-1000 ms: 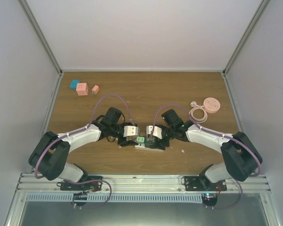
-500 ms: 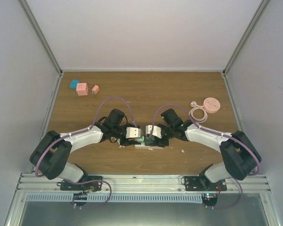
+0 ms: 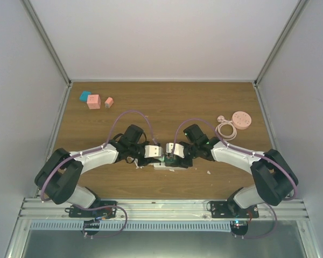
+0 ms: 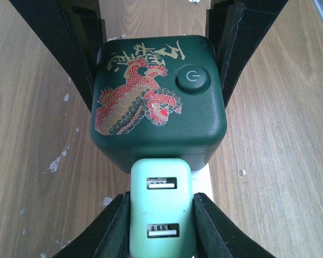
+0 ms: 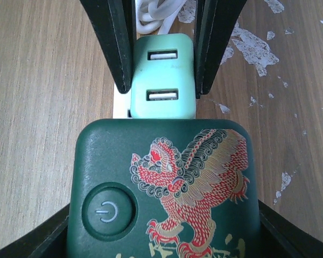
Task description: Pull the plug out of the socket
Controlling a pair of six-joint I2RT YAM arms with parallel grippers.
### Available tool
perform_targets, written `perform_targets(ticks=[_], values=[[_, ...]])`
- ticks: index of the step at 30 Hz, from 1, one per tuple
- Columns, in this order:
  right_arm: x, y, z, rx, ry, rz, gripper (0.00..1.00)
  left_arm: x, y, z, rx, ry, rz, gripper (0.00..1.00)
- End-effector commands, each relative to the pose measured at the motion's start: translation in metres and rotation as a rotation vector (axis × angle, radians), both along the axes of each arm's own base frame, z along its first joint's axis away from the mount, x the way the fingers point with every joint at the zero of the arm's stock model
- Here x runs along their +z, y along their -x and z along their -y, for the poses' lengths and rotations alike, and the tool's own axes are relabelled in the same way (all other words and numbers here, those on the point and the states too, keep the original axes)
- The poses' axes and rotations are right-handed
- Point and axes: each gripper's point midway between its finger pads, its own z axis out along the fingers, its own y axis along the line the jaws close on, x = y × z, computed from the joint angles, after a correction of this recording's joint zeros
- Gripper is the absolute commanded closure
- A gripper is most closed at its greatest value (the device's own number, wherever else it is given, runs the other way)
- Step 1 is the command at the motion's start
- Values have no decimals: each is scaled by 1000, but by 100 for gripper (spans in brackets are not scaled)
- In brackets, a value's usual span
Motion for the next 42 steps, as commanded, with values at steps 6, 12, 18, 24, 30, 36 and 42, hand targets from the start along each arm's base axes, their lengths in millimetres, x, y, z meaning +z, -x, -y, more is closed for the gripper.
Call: perform_targets(ticks=[6,12,18,24,30,36,42], values=[[-1,-11,-4,-13,8,47,57,36,1,9,-25,97,24,75],[-1,-11,-4,-12,7,46,58,42,-1,7,-20,101,21,78],[-1,-12,-4,-15,10,49,58,51,-3,4,-15,110,4,79],[1,-13,-4,-17,5,52,56,63,-13,-8,26,122,-21,79],[1,-12,-3,-15,6,54,54,82,-51,-47,166,156,-51,79],[4,-12,-4,-14,1,59,54,94,-94,-95,341,205,-134,78],[5,-13,-4,-13,-3,63,53,95,-138,-159,543,248,-191,78]])
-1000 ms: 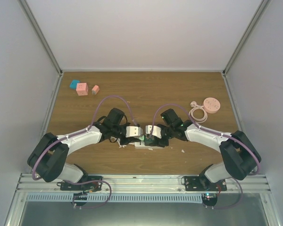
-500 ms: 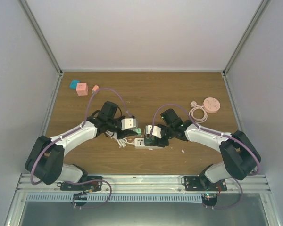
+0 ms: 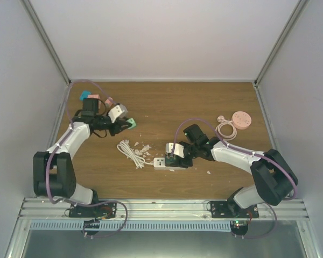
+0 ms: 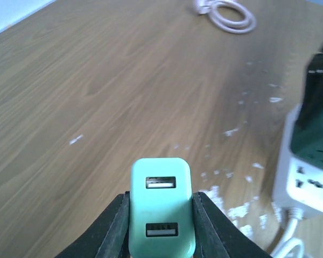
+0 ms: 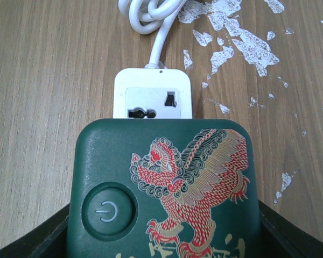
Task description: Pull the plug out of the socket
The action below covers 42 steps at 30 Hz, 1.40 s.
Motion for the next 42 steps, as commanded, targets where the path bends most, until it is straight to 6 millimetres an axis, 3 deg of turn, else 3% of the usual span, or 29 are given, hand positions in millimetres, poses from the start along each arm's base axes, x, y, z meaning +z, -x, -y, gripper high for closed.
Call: perform_targets(ticks=[1,5,9,20,33,37,42], values=[[6,-13,-4,-11,-3,64,53,2,-25,-43,125,65,-76,78],[5,-12,-4,-11,1,63,53,-9,-61,-105,312,88,-149,78],[5,-12,-4,-10,2,64,53,-24,-83,-164,469,115,-204,78],[4,-13,-4,-12,5,65,53,-74,-120,-259,676,155,-340,78],[3,-14,-4,-16,7,52,53,-104,-134,-280,690,269,-449,72],[3,-13,-5,-17,5,51,52,-111,-135,-287,707,282,-470,62],[4,-14,-6,-18,3,47,50,-111,-137,-295,735,250,-462,43]])
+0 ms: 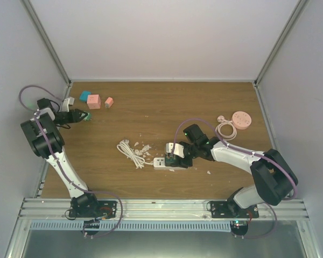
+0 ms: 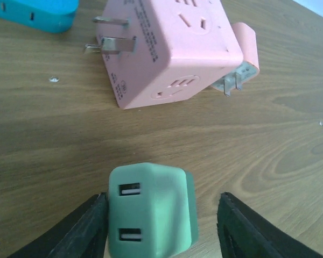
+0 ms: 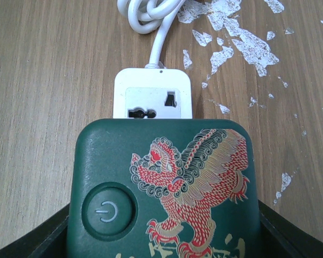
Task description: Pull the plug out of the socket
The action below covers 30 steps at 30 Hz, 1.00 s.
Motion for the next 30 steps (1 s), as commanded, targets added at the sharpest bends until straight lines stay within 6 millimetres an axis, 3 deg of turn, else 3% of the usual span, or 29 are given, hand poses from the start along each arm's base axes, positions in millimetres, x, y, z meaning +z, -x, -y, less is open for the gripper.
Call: perform_targets(ticks=[1,7,16,21,30], values=[[4,-14,-5,-17,2,46,50,5,-3,-10,22,-19,7,41],[11,-15,-7,-24,-20,70,39,24,-1,-12,13,-103,64,26],[30,-16,-7,-30,-82,97,10,82,8,11,-67,-285,203,18],[34,-14,3,-22,-91,103,3,110,19,61,-192,-349,297,12],[14,-1,40,9,14,96,2,127,65,199,-534,-365,444,7]])
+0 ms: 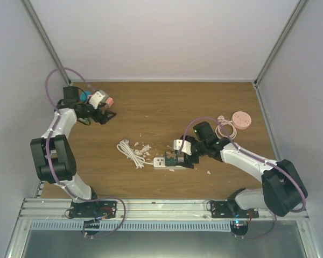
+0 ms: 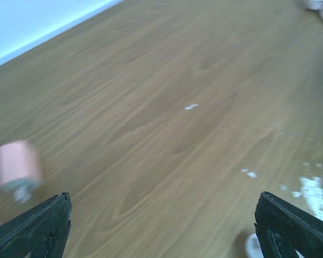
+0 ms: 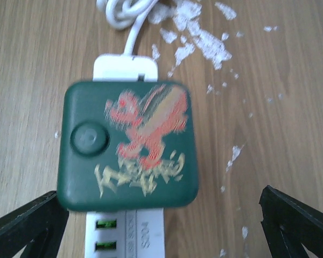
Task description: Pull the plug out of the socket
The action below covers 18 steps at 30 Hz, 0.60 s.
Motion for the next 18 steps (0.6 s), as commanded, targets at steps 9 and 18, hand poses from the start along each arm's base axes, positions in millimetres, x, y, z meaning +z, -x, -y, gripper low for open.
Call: perform_targets(ticks=[9,18], values=[[-35,23,41,25,155,-14,4,2,83,155,-448,45,46,8],[-57,14,41,-1,190,-46,9,-28,153,213,-665,16,84,9]])
